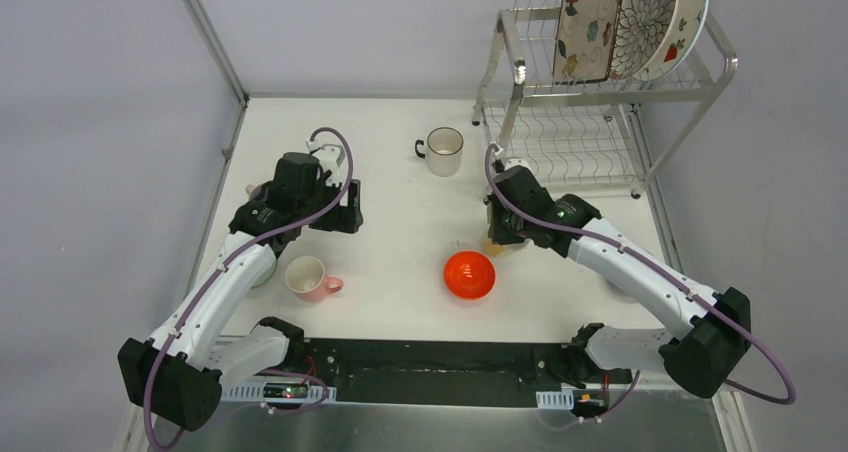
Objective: Load the mixed dishes into the dish rack
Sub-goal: Pick up the cup at the center of the board.
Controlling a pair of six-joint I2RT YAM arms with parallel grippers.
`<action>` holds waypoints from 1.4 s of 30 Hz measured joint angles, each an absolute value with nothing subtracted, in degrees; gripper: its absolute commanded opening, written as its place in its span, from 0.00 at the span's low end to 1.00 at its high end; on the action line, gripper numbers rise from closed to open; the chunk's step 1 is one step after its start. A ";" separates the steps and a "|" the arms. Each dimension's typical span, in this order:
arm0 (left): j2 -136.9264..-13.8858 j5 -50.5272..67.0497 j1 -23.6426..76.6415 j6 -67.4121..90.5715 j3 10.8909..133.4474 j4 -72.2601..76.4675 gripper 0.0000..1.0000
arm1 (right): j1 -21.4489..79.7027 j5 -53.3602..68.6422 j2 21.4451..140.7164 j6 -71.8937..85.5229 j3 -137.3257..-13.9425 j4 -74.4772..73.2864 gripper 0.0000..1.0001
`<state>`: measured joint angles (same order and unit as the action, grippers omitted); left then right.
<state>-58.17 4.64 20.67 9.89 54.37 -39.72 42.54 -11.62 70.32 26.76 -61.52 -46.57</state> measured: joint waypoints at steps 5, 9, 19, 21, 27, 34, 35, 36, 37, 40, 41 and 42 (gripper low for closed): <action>-58.17 8.27 20.67 11.81 54.37 -39.40 0.78 | 45.65 -9.76 69.36 23.18 -61.56 -42.57 0.00; -58.17 14.11 20.67 15.29 54.70 -39.44 0.76 | 47.40 -7.57 66.04 18.76 -60.75 -37.43 0.00; -60.86 29.23 20.67 27.99 59.13 -39.40 0.80 | 53.95 -6.59 60.51 3.40 -55.77 -22.92 0.00; -61.76 31.88 20.67 30.70 59.94 -39.42 0.82 | 54.98 -6.59 60.51 -0.38 -53.93 -20.43 0.00; -62.43 38.20 20.64 39.59 62.35 -38.15 0.88 | 58.41 -6.57 60.69 -11.97 -49.63 -13.78 0.00; -62.43 46.57 20.64 53.56 60.38 -28.49 0.90 | 61.65 -6.48 61.34 -23.40 -48.82 -7.84 0.00; -62.48 47.35 20.64 55.00 59.75 -27.27 0.90 | 62.02 -6.48 61.36 -24.40 -48.82 -7.31 0.00; -62.50 47.97 20.62 56.05 59.31 -26.39 0.90 | 62.50 -6.57 61.47 -25.58 -48.82 -6.66 0.00; -62.59 48.45 20.64 57.12 58.81 -25.50 0.90 | 62.98 -6.61 61.54 -26.74 -48.82 -6.09 0.00; -63.00 49.25 20.62 59.35 57.80 -23.77 0.89 | 64.23 -6.59 61.69 -29.63 -48.82 -5.32 0.00; -63.18 49.54 20.62 59.75 57.56 -23.38 0.88 | 64.55 -6.59 61.73 -30.30 -48.82 -5.23 0.00; -63.44 49.71 20.62 60.47 57.23 -22.74 0.87 | 64.95 -6.63 61.82 -31.05 -48.82 -5.15 0.00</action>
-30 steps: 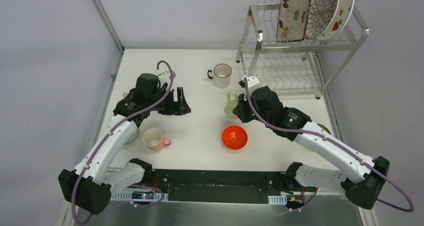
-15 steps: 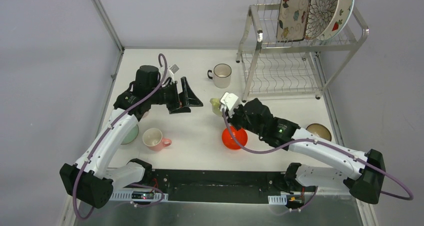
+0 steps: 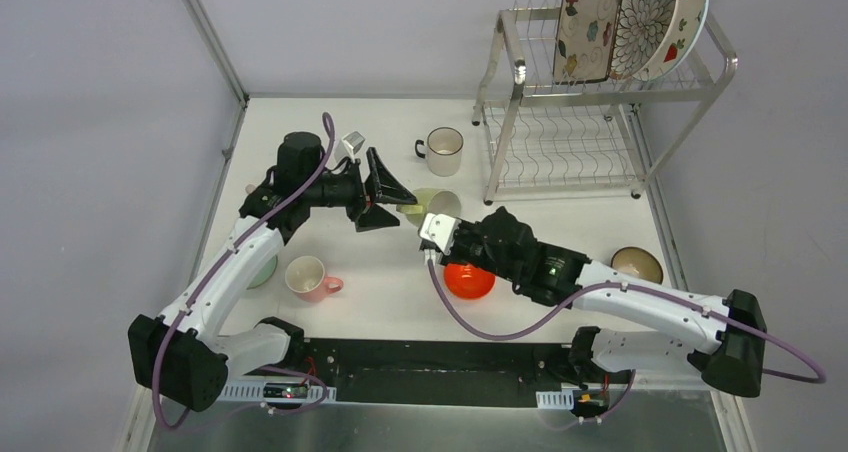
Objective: Load the mixed dishes into the dish rack
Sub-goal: Pick up the cup at the center of the board.
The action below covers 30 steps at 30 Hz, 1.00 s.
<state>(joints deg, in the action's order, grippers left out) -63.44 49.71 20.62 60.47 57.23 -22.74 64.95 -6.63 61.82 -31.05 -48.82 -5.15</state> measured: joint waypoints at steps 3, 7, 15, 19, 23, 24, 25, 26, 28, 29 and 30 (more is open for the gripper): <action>-64.18 50.09 20.62 62.06 56.18 -21.43 0.84 | 66.32 -7.25 62.22 -33.17 -48.82 -4.84 0.00; -64.62 50.13 20.62 63.83 54.46 -20.08 0.77 | 67.81 -8.38 62.89 -35.35 -48.82 -4.05 0.00; -64.62 51.57 20.51 70.11 49.80 -14.00 0.45 | 69.91 -10.68 63.83 -39.94 -45.36 0.60 0.00; -64.62 51.77 20.14 73.45 48.34 -10.98 0.29 | 69.89 -12.40 63.83 -41.06 -44.91 1.26 0.00; -64.62 51.72 20.12 77.19 47.72 -9.34 0.11 | 70.02 -13.63 63.83 -43.09 -43.77 2.74 0.05; -64.62 51.75 20.14 78.30 47.46 -9.02 0.06 | 70.08 -13.80 63.83 -43.70 -43.51 2.96 0.08; -64.62 51.75 20.14 79.31 47.13 -8.78 0.02 | 70.17 -14.06 63.83 -44.38 -43.22 3.16 0.10; -64.62 51.79 20.14 80.18 46.85 -8.49 0.00 | 70.24 -14.26 63.83 -44.86 -43.09 3.11 0.12; -64.66 52.10 20.14 81.47 46.26 -7.29 0.00 | 70.28 -14.41 63.83 -45.23 -42.74 3.31 0.15; -64.66 52.18 20.14 81.56 46.15 -6.98 0.00 | 70.28 -14.46 63.83 -45.15 -42.63 3.46 0.17; -64.69 52.27 20.14 81.67 46.04 -6.39 0.00 | 70.32 -14.55 63.83 -44.86 -42.46 3.84 0.21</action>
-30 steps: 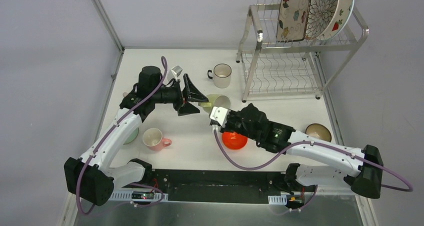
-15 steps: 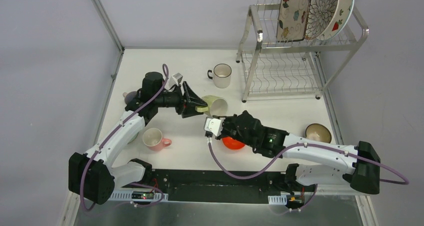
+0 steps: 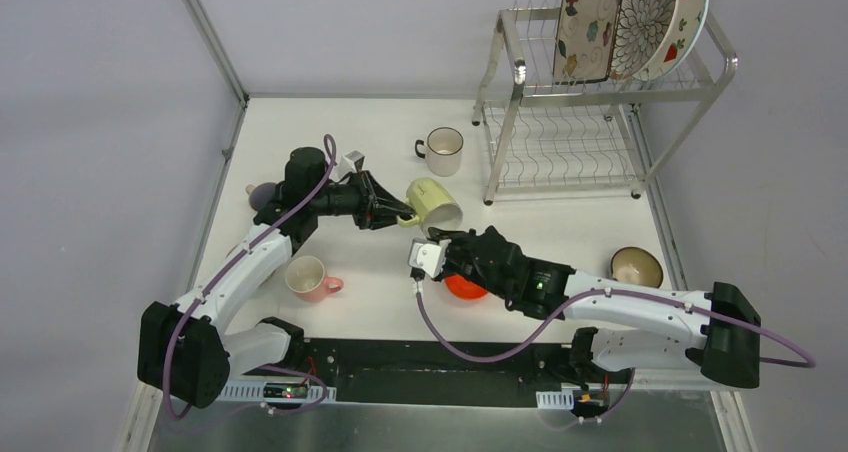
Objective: Load the mixed dishes into the dish rack
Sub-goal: Pick up the cup at the center of the board, then position the cup upside down at the center of the board.
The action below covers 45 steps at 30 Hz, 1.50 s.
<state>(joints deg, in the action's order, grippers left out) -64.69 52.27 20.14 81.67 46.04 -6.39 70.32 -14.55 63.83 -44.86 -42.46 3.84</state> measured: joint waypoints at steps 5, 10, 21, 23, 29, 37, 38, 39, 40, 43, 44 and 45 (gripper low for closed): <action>-65.06 53.08 20.23 80.20 45.98 -1.85 0.00 | 70.39 -14.57 63.70 -41.41 -41.74 5.61 0.34; -65.98 53.30 20.27 78.61 45.98 1.72 0.00 | 70.48 -14.70 62.89 -36.86 -40.69 6.59 0.41; -67.61 52.62 20.27 75.53 45.98 5.80 0.00 | 70.76 -15.16 60.27 -26.76 -39.55 3.88 0.67; -68.23 52.58 20.27 74.19 45.98 6.50 0.00 | 70.76 -15.14 59.35 -24.34 -39.55 1.63 0.69; -68.36 50.46 20.27 65.25 45.98 6.85 0.00 | 70.76 -15.35 56.29 -15.84 -39.88 -6.48 0.76; -67.33 43.29 20.60 47.97 46.13 4.01 0.00 | 70.81 -19.84 55.00 -3.86 -45.58 -12.51 0.80; -66.72 41.63 20.73 45.08 46.13 3.46 0.00 | 70.78 -21.45 55.18 -1.28 -47.42 -13.34 0.83; -65.82 39.83 21.15 42.02 46.02 3.03 0.00 | 70.76 -23.29 55.59 1.80 -49.60 -14.22 0.87; -64.55 37.63 21.78 38.94 45.56 2.94 0.00 | 70.70 -24.69 56.07 4.29 -51.44 -14.81 0.90; -59.53 31.73 24.34 30.26 42.46 4.16 0.00 | 69.82 -28.86 58.92 12.97 -58.61 -18.33 0.96; -57.80 30.63 25.21 27.59 41.23 4.71 0.00 | 69.43 -29.52 59.83 15.00 -60.29 -19.11 0.98; -56.45 29.69 25.89 25.39 40.16 5.37 0.00 | 68.53 -29.91 61.21 17.52 -62.59 -20.84 0.99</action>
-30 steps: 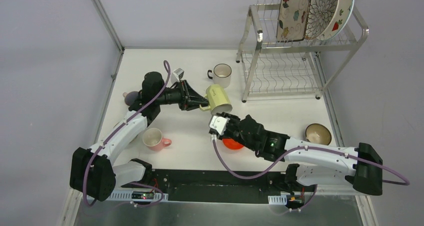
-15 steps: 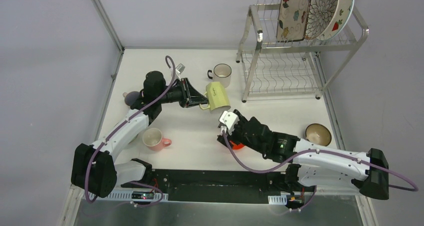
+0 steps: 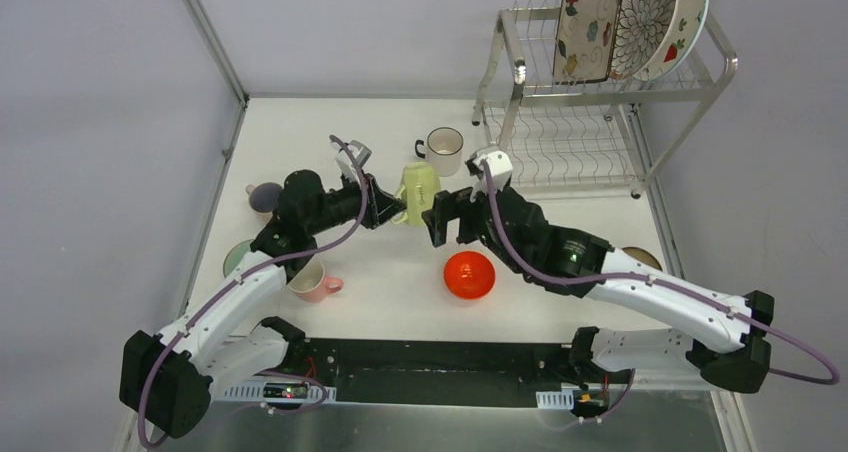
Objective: Load the mixed dishes into the dish rack
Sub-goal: Position the cup upside down at the center of the board.
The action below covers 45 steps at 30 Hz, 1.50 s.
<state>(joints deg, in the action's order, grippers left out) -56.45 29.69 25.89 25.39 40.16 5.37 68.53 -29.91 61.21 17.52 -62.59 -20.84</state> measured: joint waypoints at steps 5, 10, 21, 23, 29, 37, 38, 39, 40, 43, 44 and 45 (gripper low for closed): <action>-54.96 27.44 27.20 17.78 36.77 9.50 0.00 | 63.90 -29.47 67.68 25.30 -69.54 -26.30 0.99; -54.94 23.16 29.43 11.25 34.30 10.81 0.00 | 60.23 -27.18 73.56 30.22 -74.04 -30.79 0.99; -62.59 1.04 39.94 3.81 32.82 18.02 0.00 | 56.49 -23.92 75.37 37.43 -72.66 -33.30 0.97; -65.78 -3.55 41.10 4.10 32.32 19.51 0.00 | 56.03 -24.08 74.87 38.44 -71.05 -33.36 0.97; -74.37 -15.44 42.65 8.49 31.94 20.38 0.00 | 54.96 -25.06 70.32 40.12 -66.54 -34.30 0.97; -79.72 -23.97 43.62 13.87 32.05 23.94 0.02 | 54.17 -27.20 63.22 40.40 -63.90 -34.44 0.99; -80.18 -24.45 43.83 14.50 32.23 24.25 0.06 | 54.13 -27.33 62.85 40.38 -63.86 -34.59 0.99; -80.44 -24.84 43.94 14.90 32.29 24.47 0.10 | 54.06 -27.49 62.70 40.38 -63.86 -34.63 0.99; -80.60 -25.21 44.07 15.51 32.34 24.56 0.13 | 54.04 -27.66 62.63 40.38 -63.86 -34.65 0.99; -80.62 -25.76 44.60 17.23 32.45 24.23 0.21 | 53.95 -27.73 62.63 40.27 -63.86 -35.14 0.99; -80.62 -25.89 44.71 17.54 32.51 23.94 0.22 | 53.95 -27.75 62.63 40.18 -63.86 -35.42 0.99; -80.62 -25.89 44.84 18.24 32.58 23.59 0.23 | 53.93 -27.75 62.63 40.18 -63.86 -35.66 0.99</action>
<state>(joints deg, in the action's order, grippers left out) -80.62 -25.89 44.84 18.24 32.58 23.59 53.93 -27.75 62.63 40.18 -63.86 -35.66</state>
